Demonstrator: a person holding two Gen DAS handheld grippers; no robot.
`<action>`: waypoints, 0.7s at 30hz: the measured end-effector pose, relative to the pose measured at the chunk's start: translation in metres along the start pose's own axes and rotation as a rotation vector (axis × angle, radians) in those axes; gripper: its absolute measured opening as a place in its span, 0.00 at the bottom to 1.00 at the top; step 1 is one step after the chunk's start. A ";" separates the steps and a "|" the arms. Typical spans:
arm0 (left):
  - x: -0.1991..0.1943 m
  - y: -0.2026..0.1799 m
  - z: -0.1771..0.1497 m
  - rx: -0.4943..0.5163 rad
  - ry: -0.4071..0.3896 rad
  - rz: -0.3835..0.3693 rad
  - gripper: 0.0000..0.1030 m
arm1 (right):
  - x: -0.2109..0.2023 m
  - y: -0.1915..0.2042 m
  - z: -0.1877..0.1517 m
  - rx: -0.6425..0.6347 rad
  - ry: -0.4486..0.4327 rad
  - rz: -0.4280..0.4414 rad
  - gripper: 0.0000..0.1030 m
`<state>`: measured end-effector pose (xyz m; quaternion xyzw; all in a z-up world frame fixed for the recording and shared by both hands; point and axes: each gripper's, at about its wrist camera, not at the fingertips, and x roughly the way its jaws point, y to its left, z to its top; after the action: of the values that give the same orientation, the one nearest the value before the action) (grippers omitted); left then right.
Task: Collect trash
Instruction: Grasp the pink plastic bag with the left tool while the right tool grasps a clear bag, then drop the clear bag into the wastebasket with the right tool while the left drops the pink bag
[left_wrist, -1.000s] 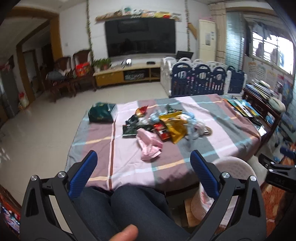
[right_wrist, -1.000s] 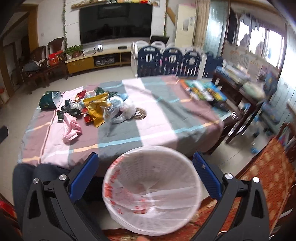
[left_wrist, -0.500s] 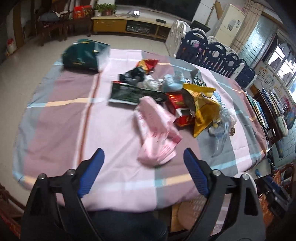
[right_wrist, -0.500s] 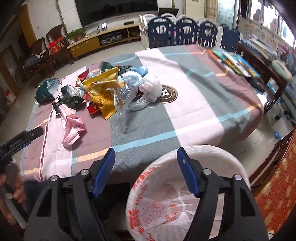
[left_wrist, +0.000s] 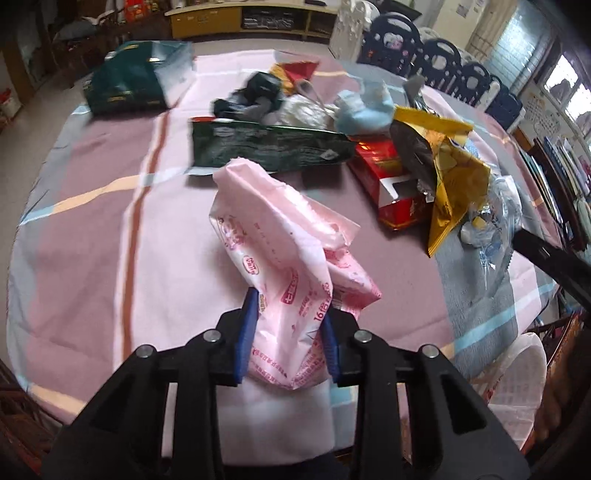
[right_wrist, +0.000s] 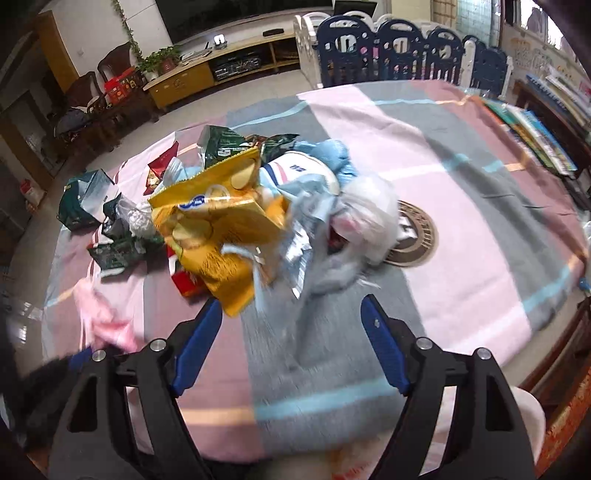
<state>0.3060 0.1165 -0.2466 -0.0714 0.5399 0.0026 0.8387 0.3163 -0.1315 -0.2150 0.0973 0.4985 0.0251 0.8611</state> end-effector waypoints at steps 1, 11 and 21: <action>-0.006 0.006 -0.004 -0.016 -0.011 0.007 0.32 | 0.009 -0.001 0.006 0.020 -0.003 0.010 0.75; -0.070 0.039 -0.034 -0.079 -0.149 0.101 0.30 | -0.012 0.013 -0.007 -0.109 -0.061 -0.057 0.21; -0.122 0.051 -0.062 -0.059 -0.268 0.121 0.30 | -0.081 0.030 -0.035 -0.149 -0.219 -0.162 0.21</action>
<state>0.1949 0.1681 -0.1677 -0.0625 0.4262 0.0783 0.8991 0.2466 -0.1086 -0.1568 -0.0051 0.4044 -0.0182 0.9144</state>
